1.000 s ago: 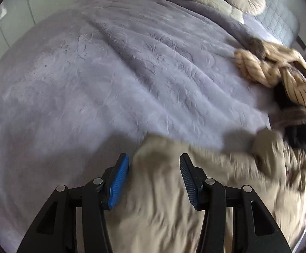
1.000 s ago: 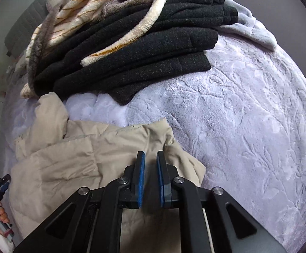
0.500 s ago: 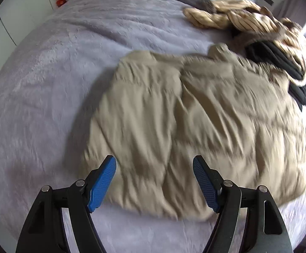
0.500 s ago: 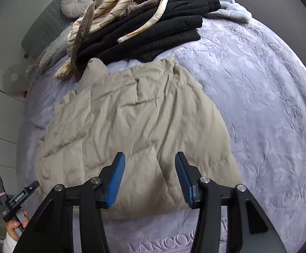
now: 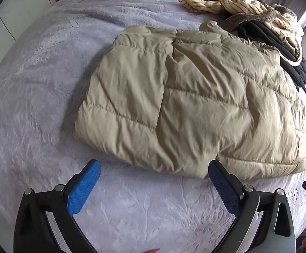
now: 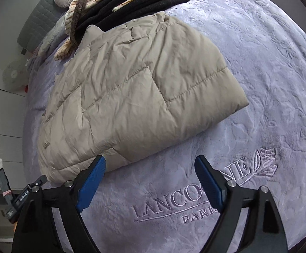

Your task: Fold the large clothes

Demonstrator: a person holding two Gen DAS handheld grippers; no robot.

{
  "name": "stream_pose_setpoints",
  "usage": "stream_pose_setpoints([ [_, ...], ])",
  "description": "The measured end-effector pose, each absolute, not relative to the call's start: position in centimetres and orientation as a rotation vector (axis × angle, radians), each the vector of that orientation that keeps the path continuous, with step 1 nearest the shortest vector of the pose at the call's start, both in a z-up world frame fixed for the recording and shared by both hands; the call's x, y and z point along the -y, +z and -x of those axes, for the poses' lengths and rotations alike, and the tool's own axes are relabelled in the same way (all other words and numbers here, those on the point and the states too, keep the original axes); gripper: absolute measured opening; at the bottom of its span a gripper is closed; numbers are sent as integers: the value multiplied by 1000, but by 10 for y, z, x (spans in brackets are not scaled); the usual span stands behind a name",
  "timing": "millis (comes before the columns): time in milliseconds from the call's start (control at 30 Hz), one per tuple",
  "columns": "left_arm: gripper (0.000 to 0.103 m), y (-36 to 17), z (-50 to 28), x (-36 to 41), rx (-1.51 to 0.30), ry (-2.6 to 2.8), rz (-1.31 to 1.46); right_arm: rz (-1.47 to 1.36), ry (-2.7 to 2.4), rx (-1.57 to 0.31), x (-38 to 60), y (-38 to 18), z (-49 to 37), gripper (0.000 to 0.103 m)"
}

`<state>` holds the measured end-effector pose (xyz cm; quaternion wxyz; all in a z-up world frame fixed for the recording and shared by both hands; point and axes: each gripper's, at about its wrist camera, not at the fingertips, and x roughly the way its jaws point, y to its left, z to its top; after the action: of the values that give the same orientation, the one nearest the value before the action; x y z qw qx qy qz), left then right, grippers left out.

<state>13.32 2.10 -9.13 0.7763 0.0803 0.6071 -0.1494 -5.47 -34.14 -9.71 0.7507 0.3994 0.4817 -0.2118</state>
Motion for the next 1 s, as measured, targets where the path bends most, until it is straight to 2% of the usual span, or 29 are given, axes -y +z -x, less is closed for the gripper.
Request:
stream_pose_setpoints([
  [300,102,-109,-129,-32,-1379,-306,-141,-974,-441,-1003,337,-111,59,89],
  [467,102,-125,-130,-46,-1425,-298,-66,-1122,-411,-940,345,-125,70,89],
  [633,102,-139,-139,-70,-1490,-387,213,-1292,-341,-861,354,-139,78,89],
  [800,102,-150,-156,-92,-1439,-462,505,-1409,-315,-809,366,-158,78,89],
  [1000,102,-171,-179,-94,-1401,-463,571,-1496,-244,-769,375,-180,68,89],
])
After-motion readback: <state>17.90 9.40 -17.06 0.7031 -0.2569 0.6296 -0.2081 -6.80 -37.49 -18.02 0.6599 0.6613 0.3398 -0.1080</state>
